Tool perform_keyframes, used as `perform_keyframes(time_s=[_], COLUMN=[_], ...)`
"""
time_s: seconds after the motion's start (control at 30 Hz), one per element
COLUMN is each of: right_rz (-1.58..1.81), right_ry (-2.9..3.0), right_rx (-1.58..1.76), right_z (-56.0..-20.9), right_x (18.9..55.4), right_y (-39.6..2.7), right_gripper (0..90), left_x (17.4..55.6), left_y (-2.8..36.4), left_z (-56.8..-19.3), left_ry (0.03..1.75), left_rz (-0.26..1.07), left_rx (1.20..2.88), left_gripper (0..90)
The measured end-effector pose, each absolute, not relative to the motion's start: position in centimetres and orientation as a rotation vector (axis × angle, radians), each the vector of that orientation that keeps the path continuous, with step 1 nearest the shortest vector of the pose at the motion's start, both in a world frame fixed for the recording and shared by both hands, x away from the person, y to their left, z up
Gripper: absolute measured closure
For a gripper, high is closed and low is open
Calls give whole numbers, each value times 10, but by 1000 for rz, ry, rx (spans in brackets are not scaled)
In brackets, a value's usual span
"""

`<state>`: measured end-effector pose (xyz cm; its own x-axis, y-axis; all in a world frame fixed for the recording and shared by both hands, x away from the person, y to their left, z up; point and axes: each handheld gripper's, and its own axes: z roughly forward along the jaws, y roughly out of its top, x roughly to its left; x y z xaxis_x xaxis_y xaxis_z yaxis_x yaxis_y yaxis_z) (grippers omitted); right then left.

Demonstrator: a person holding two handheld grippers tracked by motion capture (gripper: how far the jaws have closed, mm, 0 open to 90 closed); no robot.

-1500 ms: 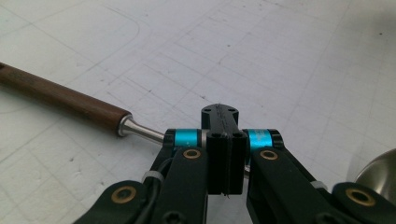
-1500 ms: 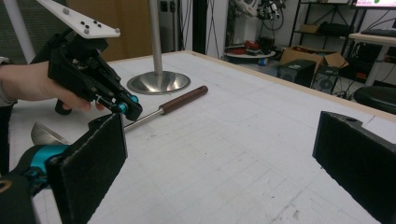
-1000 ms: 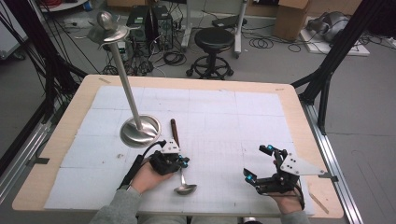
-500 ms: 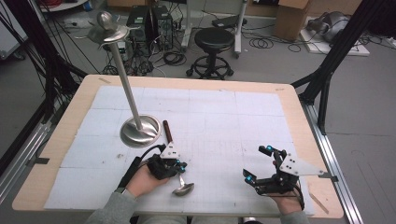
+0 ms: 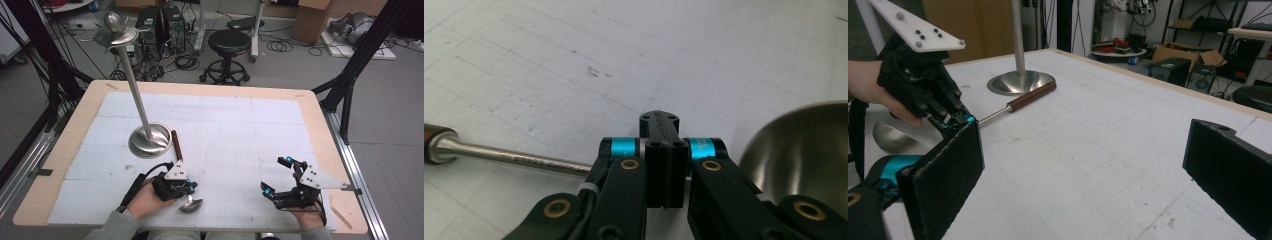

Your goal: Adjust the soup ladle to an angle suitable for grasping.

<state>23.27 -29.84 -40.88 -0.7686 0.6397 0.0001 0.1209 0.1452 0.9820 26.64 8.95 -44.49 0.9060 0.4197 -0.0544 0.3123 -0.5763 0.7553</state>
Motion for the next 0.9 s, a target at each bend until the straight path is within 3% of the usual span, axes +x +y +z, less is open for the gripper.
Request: perform_keyframes(time_s=[0.67,0.9], right_rz=[1657,1651], right_ry=[2017,2019], right_rx=[727,715], right_z=[-409,-408], right_x=[232,232], right_y=[-296,-295], right_gripper=[18,18], left_x=[241,243], left_y=[132,146], left_z=[-443,-438], left_ry=[405,410], left_rz=[89,109], left_rx=[2263,2186], left_gripper=[898,898])
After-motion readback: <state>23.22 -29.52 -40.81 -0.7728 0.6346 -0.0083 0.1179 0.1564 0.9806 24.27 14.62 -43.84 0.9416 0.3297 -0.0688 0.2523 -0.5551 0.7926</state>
